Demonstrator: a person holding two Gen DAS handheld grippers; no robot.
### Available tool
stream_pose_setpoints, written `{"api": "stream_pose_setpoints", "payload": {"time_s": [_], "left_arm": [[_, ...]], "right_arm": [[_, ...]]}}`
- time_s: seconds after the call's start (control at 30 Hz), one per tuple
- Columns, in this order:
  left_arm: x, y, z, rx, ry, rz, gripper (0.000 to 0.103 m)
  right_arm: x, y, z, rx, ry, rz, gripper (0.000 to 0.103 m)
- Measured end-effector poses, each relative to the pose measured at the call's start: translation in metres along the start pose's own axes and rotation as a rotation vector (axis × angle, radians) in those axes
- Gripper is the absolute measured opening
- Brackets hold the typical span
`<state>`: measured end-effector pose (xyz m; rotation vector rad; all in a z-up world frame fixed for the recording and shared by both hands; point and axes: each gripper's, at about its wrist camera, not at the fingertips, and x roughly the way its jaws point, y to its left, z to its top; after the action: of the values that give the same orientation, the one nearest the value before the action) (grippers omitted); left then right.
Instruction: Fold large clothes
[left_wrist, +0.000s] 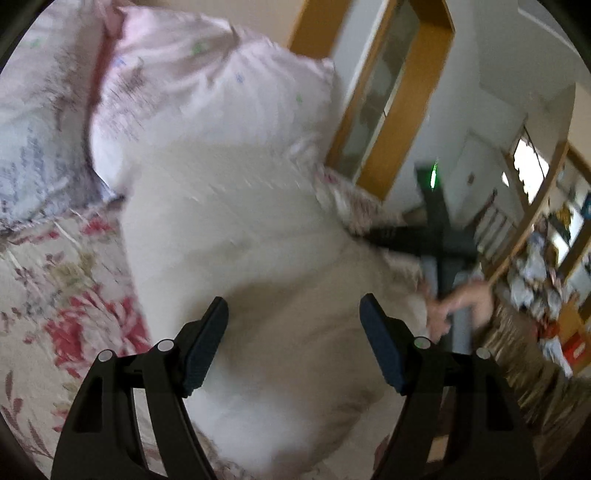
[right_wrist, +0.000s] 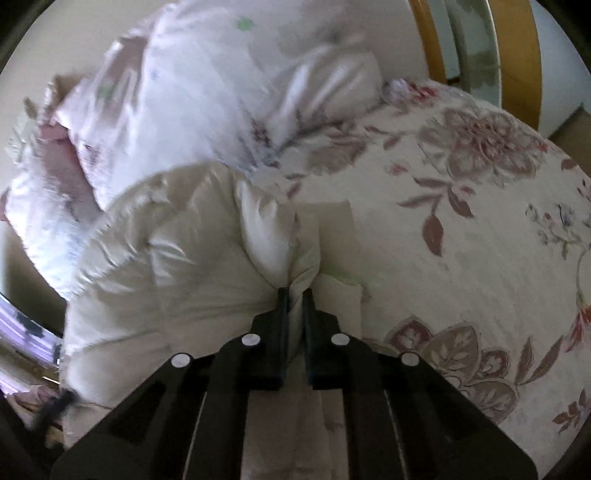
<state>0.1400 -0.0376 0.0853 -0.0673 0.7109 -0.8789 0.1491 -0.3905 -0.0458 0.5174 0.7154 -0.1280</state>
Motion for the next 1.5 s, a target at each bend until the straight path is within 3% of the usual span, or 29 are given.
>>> {"api": "stream_pose_setpoints", "payload": {"time_s": [0.1,0.3,0.37,0.4,0.43,0.5,0.53,0.63,0.67,0.77,1.13,1.5], "left_arm": [[-0.008,0.015,0.009,-0.053,-0.038,0.023,0.075],[0.002,0.039,0.015,-0.158,-0.008,0.067,0.075],[0.004,0.048,0.015,-0.192,0.0,0.061,0.075],[0.004,0.052,0.015,-0.205,0.002,0.055,0.075],[0.004,0.055,0.014,-0.212,0.002,0.052,0.077],[0.003,0.061,0.016,-0.227,0.0,0.055,0.083],[0.002,0.064,0.016,-0.237,-0.002,0.051,0.084],[0.005,0.08,0.018,-0.308,0.019,0.001,0.084],[0.008,0.088,0.018,-0.352,0.029,-0.037,0.084],[0.013,0.101,0.017,-0.408,0.039,-0.062,0.084],[0.04,0.117,0.006,-0.487,0.105,-0.118,0.084],[0.06,0.13,0.001,-0.54,0.117,-0.168,0.087]], "right_arm": [[0.009,-0.003,-0.002,0.0,0.017,-0.003,0.008],[0.023,0.004,0.0,-0.041,0.05,-0.055,0.008],[0.017,-0.002,0.004,-0.023,0.07,-0.025,0.016],[0.012,-0.006,0.006,-0.004,0.07,-0.012,0.033],[0.004,-0.012,0.008,0.018,0.07,0.003,0.062],[-0.014,-0.024,0.01,0.056,0.044,0.059,0.096],[-0.022,-0.029,0.01,0.07,0.036,0.104,0.1],[-0.034,-0.042,0.012,0.118,0.071,0.219,0.101],[-0.034,-0.045,0.013,0.134,0.097,0.253,0.101],[-0.022,-0.05,0.011,0.17,0.194,0.337,0.101],[0.012,-0.019,0.0,0.09,0.379,0.424,0.101],[0.039,0.008,-0.002,0.047,0.451,0.531,0.101]]}}
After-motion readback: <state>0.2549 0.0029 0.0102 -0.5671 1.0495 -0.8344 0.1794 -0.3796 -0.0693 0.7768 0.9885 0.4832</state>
